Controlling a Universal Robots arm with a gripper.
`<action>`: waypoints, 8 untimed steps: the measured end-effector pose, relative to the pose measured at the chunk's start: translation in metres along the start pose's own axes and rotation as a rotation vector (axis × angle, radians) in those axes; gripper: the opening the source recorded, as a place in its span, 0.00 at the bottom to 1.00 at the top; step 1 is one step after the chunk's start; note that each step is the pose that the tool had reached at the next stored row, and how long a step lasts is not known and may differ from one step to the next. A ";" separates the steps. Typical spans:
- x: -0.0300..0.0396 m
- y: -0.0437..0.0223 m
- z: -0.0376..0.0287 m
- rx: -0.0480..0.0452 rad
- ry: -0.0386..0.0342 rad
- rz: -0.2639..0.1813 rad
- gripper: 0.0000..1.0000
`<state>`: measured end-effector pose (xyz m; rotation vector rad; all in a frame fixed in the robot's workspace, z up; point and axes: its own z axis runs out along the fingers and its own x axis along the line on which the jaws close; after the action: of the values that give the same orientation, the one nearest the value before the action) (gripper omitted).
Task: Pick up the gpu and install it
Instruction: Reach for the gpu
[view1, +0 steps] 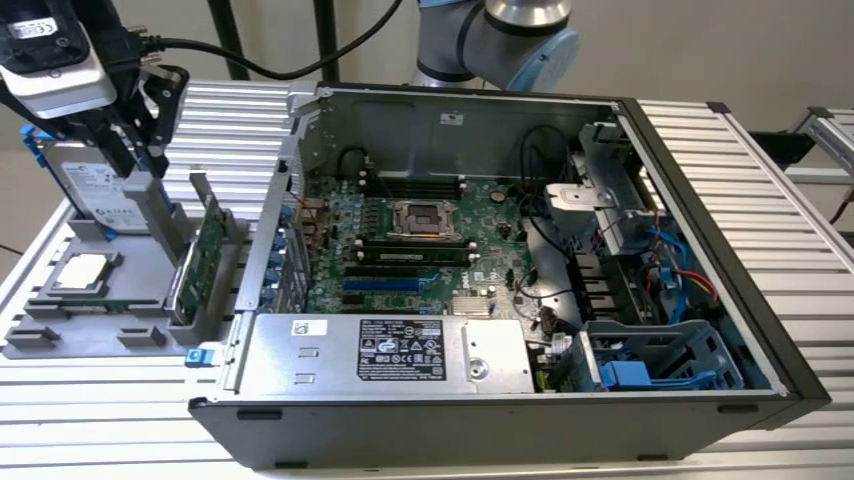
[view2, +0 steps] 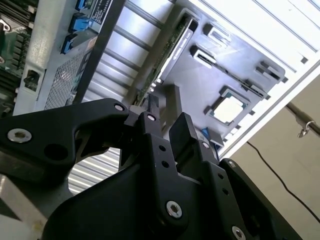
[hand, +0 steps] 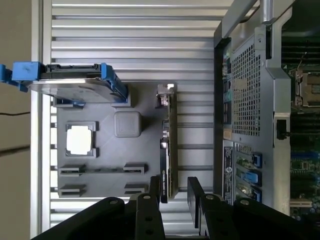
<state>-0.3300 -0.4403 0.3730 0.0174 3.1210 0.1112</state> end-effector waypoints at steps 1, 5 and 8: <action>0.0000 0.0000 0.0004 0.0000 0.0001 -0.001 1.00; 0.0000 -0.0001 0.0018 0.0000 0.0003 -0.004 1.00; 0.0001 -0.0002 0.0028 -0.0001 0.0005 -0.006 1.00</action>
<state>-0.3300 -0.4403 0.3702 0.0082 3.1213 0.1112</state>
